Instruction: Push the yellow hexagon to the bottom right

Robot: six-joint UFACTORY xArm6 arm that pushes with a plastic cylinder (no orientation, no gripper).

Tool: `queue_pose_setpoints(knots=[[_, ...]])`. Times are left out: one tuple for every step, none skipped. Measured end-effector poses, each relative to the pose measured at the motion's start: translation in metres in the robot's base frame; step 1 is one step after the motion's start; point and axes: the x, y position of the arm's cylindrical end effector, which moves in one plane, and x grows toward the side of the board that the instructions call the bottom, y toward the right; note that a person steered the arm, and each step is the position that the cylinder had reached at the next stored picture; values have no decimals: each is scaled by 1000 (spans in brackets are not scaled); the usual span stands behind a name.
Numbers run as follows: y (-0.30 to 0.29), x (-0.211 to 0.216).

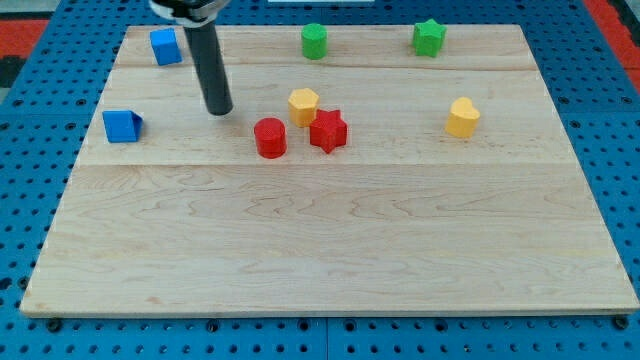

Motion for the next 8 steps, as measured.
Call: queue_pose_setpoints(knots=[[52, -7], [89, -17], [93, -23], [91, -20], [88, -13], [88, 3], [81, 19], [89, 41]])
